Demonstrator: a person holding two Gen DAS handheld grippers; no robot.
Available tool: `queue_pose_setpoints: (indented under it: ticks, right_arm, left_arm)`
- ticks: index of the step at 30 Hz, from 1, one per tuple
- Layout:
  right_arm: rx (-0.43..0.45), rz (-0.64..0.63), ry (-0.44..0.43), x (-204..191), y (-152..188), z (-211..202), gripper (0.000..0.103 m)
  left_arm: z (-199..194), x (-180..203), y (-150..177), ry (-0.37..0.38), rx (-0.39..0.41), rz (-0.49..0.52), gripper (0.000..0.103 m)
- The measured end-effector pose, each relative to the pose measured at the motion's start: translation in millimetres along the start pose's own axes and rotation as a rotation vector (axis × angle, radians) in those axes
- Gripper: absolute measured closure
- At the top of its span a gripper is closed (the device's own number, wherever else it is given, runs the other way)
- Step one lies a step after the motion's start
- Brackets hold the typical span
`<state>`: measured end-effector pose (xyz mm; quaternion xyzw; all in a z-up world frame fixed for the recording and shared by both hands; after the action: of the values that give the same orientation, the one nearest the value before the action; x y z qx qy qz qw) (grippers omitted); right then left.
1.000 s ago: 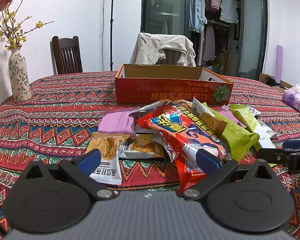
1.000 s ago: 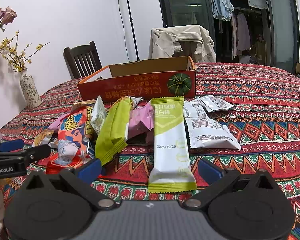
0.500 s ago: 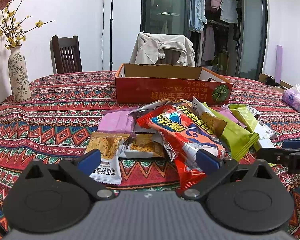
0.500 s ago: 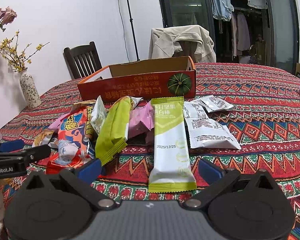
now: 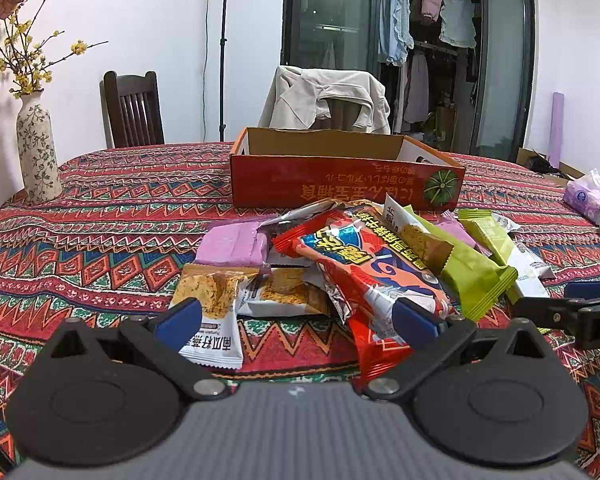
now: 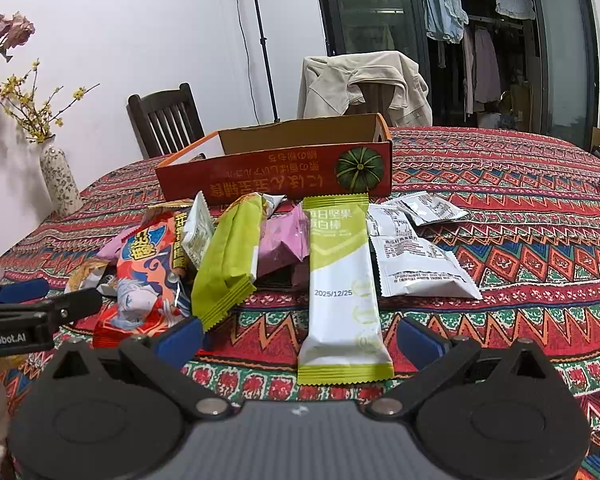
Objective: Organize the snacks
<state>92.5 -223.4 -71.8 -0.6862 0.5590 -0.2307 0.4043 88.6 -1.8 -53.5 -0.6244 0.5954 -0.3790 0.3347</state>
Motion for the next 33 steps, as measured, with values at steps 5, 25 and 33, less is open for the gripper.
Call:
queue_pose_setpoints:
  ticks: [5,25,33]
  right_arm:
    - [0.000,0.000,0.000,-0.2,0.1,0.1,0.000]
    - [0.000,-0.001,0.001,-0.4,0.4,0.2,0.000]
    - [0.001,-0.003,0.001,-0.3,0.4,0.3,0.000]
  left_arm:
    - [0.0,0.1,0.1,0.000,0.000,0.001,0.000]
    - [-0.3,-1.4,-0.4,0.004,0.001,-0.004,0.000]
    - [-1.6,-4.4,-0.4,0.000,0.001,-0.010,0.000]
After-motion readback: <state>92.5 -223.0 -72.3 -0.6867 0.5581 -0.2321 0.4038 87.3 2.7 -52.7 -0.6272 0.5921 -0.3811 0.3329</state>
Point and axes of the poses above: each gripper's, at about its wrist camera, not at the fingertips, and z roughly the way its jaws point, x to its right, y to its underside, the point moved 10 cm from there along z, roughly the way its jaws point, and after that the axes turned 3 degrees about -z, right-handed, at the moved point
